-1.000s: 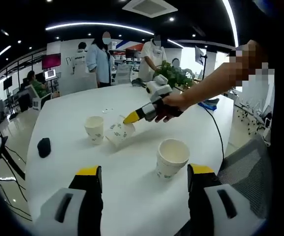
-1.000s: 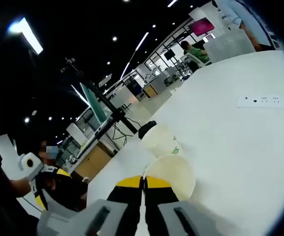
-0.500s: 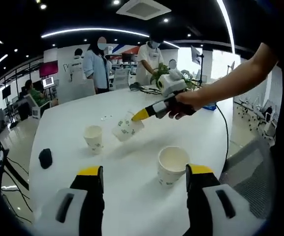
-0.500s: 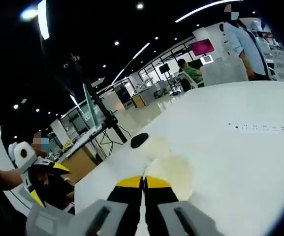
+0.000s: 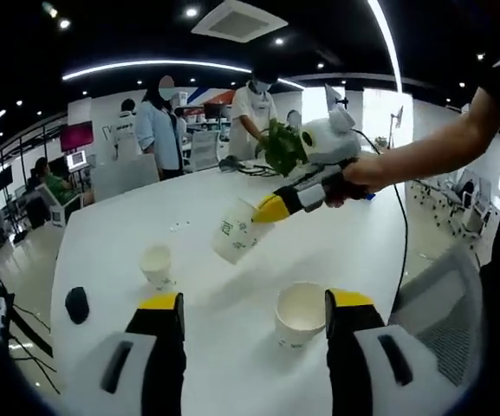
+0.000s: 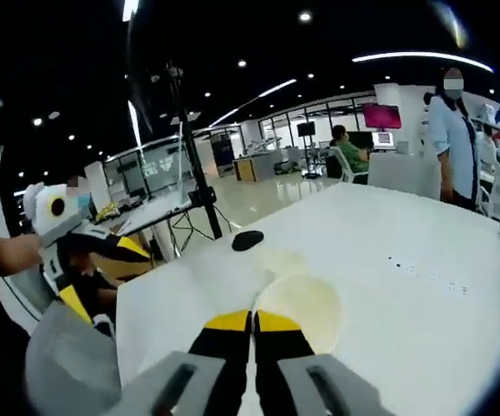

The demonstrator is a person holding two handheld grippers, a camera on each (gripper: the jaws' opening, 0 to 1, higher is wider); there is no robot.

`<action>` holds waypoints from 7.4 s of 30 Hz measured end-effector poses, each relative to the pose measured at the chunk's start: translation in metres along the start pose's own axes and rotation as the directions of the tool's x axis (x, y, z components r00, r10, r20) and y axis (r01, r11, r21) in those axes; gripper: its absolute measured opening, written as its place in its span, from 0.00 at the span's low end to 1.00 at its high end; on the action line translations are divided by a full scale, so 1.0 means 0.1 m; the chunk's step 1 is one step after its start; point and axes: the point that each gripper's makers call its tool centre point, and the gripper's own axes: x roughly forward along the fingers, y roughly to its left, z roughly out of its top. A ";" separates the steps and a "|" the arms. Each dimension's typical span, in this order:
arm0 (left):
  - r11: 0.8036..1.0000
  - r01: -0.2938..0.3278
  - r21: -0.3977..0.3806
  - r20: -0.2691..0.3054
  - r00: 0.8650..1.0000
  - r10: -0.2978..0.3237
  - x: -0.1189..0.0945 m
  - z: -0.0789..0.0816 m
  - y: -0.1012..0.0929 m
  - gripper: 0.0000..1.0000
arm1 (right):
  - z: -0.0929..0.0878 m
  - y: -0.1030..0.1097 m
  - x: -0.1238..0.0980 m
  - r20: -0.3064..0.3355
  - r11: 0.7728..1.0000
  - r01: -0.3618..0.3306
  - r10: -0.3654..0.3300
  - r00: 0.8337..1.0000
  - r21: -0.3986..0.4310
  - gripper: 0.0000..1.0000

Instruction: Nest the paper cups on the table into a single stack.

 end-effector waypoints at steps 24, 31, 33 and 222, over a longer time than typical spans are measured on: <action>0.992 0.085 0.093 -0.037 0.996 -0.082 0.51 0.59 -0.15 0.37 | -0.07 0.65 -0.44 -0.137 0.968 -0.030 -0.004 0.991 -0.248 0.00; 0.991 0.100 0.089 -0.033 0.995 -0.097 0.59 0.69 -0.24 0.33 | -0.11 0.80 -0.42 -0.177 0.944 -0.052 -0.007 0.984 -0.325 0.00; 0.991 0.099 0.095 -0.034 0.995 -0.097 0.61 0.69 -0.24 0.33 | -0.13 0.84 -0.41 -0.186 0.935 -0.059 -0.007 0.983 -0.348 0.00; 0.998 0.005 -0.069 0.018 1.000 -0.004 -0.67 -0.46 -0.44 0.58 | -0.80 0.64 0.21 -0.263 0.958 0.040 -0.118 0.958 -0.285 0.02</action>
